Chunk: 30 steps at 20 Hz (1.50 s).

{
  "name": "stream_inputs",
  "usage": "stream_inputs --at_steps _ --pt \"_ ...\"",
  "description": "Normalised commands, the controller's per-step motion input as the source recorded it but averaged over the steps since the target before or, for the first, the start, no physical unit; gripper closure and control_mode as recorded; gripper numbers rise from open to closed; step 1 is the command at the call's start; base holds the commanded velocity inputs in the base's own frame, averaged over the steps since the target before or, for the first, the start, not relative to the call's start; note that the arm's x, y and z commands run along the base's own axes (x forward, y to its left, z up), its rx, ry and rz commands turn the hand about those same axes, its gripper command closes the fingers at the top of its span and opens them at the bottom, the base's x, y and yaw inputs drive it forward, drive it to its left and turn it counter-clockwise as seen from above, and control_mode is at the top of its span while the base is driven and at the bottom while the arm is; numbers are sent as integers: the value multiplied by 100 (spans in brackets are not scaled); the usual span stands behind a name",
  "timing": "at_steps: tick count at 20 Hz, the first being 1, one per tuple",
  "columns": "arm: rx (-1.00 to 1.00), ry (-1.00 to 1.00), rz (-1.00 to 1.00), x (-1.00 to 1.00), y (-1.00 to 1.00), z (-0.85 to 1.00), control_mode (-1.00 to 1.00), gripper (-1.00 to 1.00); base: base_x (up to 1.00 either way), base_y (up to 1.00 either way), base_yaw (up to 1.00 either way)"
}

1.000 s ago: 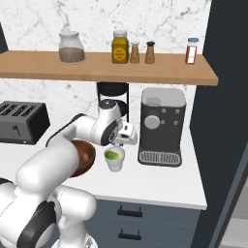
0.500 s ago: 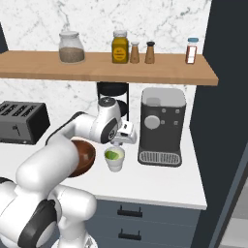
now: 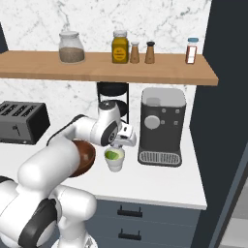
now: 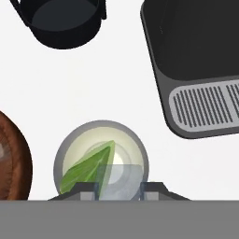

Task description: Grab a lemon wedge from the fridge and one ice cube from the ice bowl, and put them in the glass of lemonade.

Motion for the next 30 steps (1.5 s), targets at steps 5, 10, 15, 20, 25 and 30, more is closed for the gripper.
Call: stream_inputs --at_steps 5,10,15,20,25,30 --pt "0 0 0 0 0 -6 -100 100 0 0 0" --pt "0 0 0 0 0 -1 -100 -100 0 0 0" --pt "0 0 0 0 0 0 -100 -100 0 0 0" --pt "0 0 0 0 0 0 -100 -100 0 0 0" --pt "0 0 0 0 0 0 -100 -100 0 0 0" --pt "5 -5 0 -32 0 9 -100 -100 0 0 0"
